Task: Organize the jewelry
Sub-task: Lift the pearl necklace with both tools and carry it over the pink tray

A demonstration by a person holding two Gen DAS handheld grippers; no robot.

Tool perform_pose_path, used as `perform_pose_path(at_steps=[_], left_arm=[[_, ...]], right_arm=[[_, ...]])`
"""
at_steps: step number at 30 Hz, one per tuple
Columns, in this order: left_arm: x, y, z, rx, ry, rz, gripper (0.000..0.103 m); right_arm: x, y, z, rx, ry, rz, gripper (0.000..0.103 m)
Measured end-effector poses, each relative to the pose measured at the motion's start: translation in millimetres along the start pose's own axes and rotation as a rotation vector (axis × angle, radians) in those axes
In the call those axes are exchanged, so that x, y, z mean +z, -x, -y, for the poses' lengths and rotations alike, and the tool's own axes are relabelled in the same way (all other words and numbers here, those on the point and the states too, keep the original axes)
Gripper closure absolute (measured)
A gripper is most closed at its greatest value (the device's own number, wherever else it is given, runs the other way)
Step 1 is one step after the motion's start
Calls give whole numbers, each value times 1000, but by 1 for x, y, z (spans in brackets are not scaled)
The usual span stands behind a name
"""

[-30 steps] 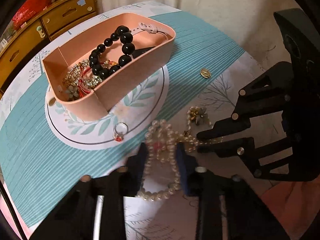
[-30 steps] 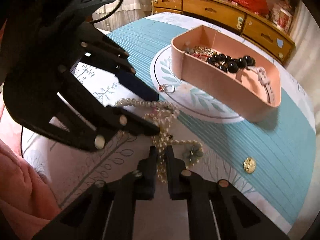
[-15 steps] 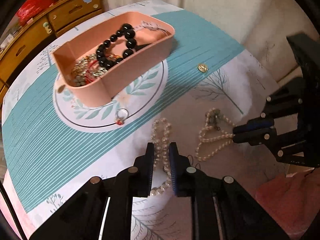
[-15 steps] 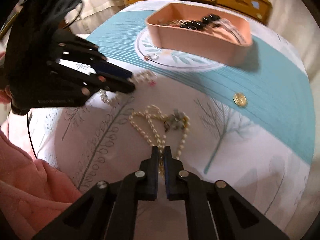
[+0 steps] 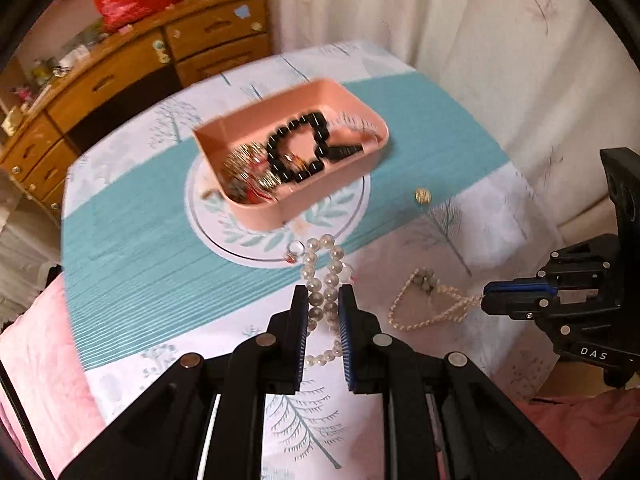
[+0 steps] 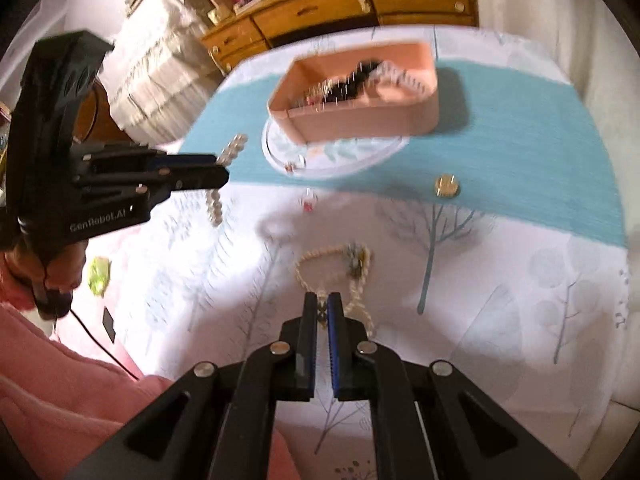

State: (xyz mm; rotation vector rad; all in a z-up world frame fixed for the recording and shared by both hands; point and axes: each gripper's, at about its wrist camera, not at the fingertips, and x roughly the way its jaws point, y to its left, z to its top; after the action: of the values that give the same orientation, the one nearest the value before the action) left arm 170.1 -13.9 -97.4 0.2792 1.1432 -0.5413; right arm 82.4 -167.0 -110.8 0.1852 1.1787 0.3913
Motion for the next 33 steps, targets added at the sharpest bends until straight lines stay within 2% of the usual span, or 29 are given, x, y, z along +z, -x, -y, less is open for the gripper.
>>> perform_pose_path(at_steps=[7, 16, 20, 29, 33], left_arm=[[19, 45, 1, 18, 37, 41, 90], [49, 98, 4, -97, 8, 58, 90], [62, 112, 7, -96, -14, 86, 90], [92, 111, -12, -61, 21, 155, 90], [105, 95, -28, -46, 71, 174, 90]], right_arm=[[38, 44, -7, 25, -3, 105, 98], [81, 104, -17, 82, 8, 253, 98], [101, 124, -25, 105, 45, 330, 98], [152, 137, -31, 129, 52, 493, 98], [172, 131, -32, 141, 56, 515, 98]])
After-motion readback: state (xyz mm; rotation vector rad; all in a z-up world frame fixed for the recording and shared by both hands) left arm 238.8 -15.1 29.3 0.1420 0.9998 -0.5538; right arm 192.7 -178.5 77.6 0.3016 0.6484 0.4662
